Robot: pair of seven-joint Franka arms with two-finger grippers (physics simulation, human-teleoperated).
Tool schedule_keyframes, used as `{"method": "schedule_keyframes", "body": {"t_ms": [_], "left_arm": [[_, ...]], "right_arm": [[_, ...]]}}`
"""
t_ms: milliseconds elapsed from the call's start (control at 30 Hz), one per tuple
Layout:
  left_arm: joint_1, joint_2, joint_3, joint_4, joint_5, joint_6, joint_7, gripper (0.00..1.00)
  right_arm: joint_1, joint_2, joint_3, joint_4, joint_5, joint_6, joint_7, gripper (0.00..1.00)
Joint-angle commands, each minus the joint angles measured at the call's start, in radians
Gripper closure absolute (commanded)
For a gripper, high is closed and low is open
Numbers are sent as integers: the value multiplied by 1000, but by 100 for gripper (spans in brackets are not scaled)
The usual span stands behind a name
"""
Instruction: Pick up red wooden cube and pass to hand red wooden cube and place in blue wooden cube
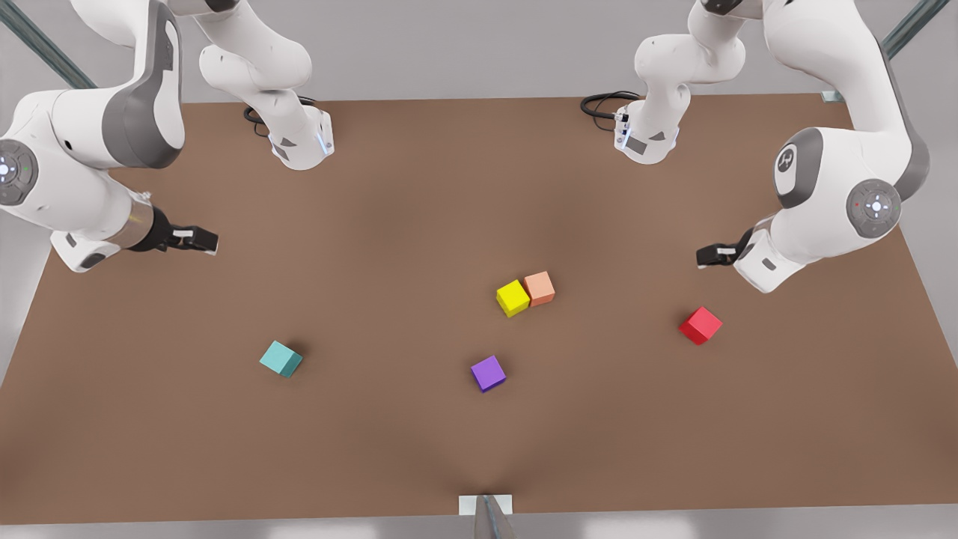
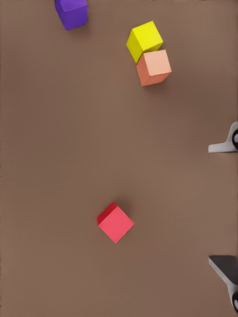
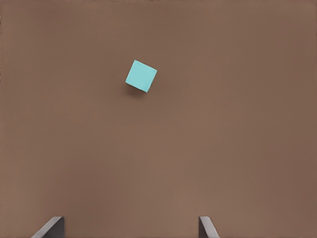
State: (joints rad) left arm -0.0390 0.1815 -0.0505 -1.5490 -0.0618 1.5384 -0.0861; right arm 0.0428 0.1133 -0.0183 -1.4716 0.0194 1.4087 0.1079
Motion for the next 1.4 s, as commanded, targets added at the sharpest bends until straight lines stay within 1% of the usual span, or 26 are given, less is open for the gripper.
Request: {"method": "schedule_keyframes", "body": {"t_ms": [0,67,133,167,200,267,300,333,367,433,500,600,767,833,1100,1367], "left_arm": [[1,0,0,0,-10,42,43,0],[1,1,1,-3,-10,42,43,0],[28,121,3,18,-1,45,17,0],[34,209,11,82,5,51,-47,0],[34,268,37,115,17,103,-162,0],[34,306,47,83,-10,242,-455,0],[33,299,75,17,-65,338,-590,0],[33,297,92,-20,-79,384,-696,0],[34,296,96,-78,-122,469,-753,0],[34,273,147,-192,-168,563,-779,0],[33,268,150,-238,-173,628,-813,0],[31,271,150,-261,-176,687,-813,0],[30,273,153,-312,-136,692,-802,0],[25,292,153,-324,-138,750,-771,0],[24,311,153,-385,-136,781,-750,0],[24,337,153,-399,-136,799,-701,0]], "right_arm": [[-1,0,0,0,-1,52,-1,0],[-1,3,-2,7,-1,50,-11,0],[-3,6,-2,8,-1,52,-24,0],[-3,6,-2,8,-4,52,-24,0],[-3,5,-2,10,-6,52,-25,0],[-1,-3,0,19,1,46,-24,0],[-1,-6,0,23,1,46,-25,0],[-1,-7,-2,23,-1,46,-25,0],[-1,-7,0,22,-1,46,-31,0],[-1,-6,-2,22,-3,47,-53,0],[-1,-3,-2,22,-3,47,-53,0],[-1,-1,0,20,-3,46,-53,0],[-1,0,0,19,1,44,-54,0],[-1,0,0,17,2,42,-56,0],[-1,2,0,16,5,41,-68,0],[-1,3,0,16,7,41,-68,0]]}}
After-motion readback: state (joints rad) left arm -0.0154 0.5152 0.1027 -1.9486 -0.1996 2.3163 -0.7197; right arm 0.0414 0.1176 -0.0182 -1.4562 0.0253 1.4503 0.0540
